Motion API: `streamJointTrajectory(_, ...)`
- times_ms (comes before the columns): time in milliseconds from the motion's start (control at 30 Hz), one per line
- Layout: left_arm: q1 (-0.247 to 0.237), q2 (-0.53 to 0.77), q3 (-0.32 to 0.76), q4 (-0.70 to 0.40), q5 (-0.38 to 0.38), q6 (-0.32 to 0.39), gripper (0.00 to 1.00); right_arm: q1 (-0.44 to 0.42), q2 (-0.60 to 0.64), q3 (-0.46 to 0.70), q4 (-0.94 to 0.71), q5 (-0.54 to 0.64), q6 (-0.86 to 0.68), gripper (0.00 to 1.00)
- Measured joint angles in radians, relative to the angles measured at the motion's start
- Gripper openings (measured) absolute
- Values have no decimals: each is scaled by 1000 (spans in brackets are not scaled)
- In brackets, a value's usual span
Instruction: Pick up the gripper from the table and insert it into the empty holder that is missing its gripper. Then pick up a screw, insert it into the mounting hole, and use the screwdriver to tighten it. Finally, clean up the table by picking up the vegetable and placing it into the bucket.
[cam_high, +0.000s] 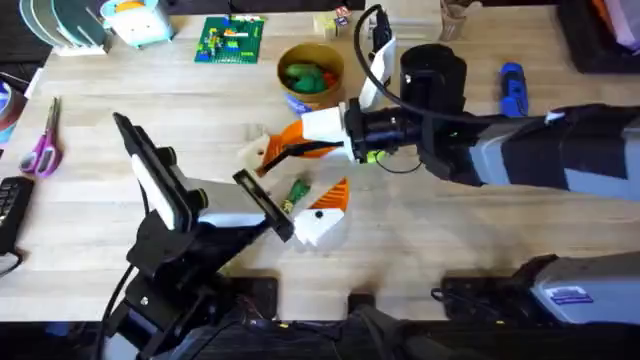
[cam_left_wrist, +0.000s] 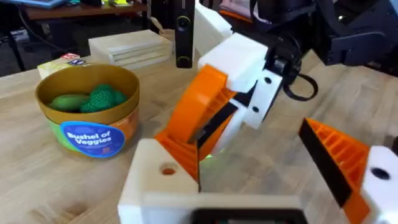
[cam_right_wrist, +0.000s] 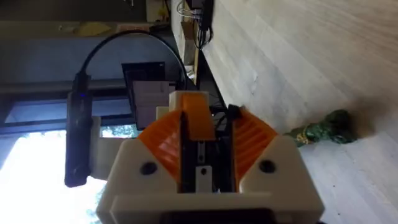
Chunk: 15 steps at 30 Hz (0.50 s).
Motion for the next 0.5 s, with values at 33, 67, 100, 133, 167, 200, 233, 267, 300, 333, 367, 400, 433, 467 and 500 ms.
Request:
streamJointTrajectory(33,0,0,0,0,1,-1,993,0,0,0,-1,-2,-1,365)
streamJointTrajectory(67,0,0,0,0,1,-5,993,0,0,0,-2,-4,-1,369)
streamJointTrajectory(100,0,0,0,0,1,-6,993,0,0,0,-2,-5,-1,373)
streamJointTrajectory(133,0,0,0,0,2,-8,993,-1,0,0,-2,-7,-1,376)
streamJointTrajectory(167,0,0,0,0,3,-8,993,0,0,0,-2,-7,-1,379)
streamJointTrajectory(200,0,0,0,0,4,-8,993,-1,0,0,-2,-8,-1,383)
streamJointTrajectory(233,0,0,0,0,4,-8,993,-1,0,0,-2,-8,-1,385)
streamJointTrajectory(267,0,0,0,0,4,-8,993,-1,0,0,-3,-8,-1,398)
streamJointTrajectory(300,0,0,0,0,4,-8,993,-1,0,0,-3,-8,-1,407)
streamJointTrajectory(333,0,0,0,0,4,-8,993,-1,0,0,-3,-8,-1,413)
streamJointTrajectory(367,0,0,0,0,5,-8,993,-1,0,0,-3,-9,-1,420)
streamJointTrajectory(400,0,0,0,0,12,-8,993,-1,0,0,-3,-10,-2,433)
streamJointTrajectory(433,-3,0,0,1,21,-8,993,1,0,0,-3,-13,-2,441)
streamJointTrajectory(467,-6,0,0,1,27,-8,993,2,0,0,-3,-15,-4,445)
streamJointTrajectory(500,-9,0,0,1,33,-8,993,3,0,0,-3,-17,-4,446)
